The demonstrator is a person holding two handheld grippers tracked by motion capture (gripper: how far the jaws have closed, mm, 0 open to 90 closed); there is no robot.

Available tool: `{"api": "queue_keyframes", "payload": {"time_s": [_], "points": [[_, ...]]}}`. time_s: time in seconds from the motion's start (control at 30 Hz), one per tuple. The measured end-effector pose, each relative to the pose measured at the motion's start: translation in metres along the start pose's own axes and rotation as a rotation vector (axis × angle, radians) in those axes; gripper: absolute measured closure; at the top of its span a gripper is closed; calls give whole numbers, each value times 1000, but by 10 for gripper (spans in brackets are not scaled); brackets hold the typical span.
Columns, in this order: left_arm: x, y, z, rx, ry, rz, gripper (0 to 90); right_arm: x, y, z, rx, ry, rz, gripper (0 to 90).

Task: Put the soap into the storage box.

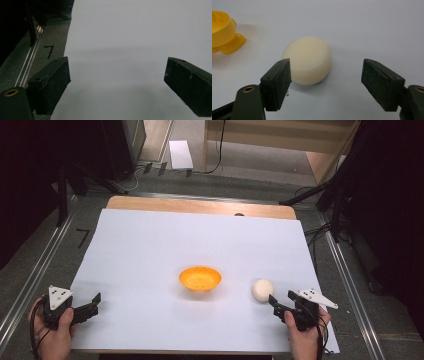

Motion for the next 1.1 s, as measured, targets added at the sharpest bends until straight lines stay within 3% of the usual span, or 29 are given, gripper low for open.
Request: {"api": "queue_keyframes", "payload": {"time_s": [0.33,0.53,0.67,0.87,1.1], "points": [[0,0,-1,4,3,-1,73,3,16,14,18,25,68,208],[0,0,-1,4,4,1,72,5,32,22,1,24,138,223],[0,0,-1,5,4,0,72,6,37,27,-29,8,174,214],[0,0,-1,6,5,2,72,7,49,28,-103,37,239,241],[0,0,-1,7,5,2,72,12,59,31,-154,31,271,239]]}}
Point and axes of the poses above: each handheld gripper's, and its own axes: y roughly forward along the jaws, x roughly out of its top, z roughly to its left, the point moved 4 cm from there along y, roughly forward along the jaws, and after that the axes turned 10 degrees about -z, right-handed, at the moved point
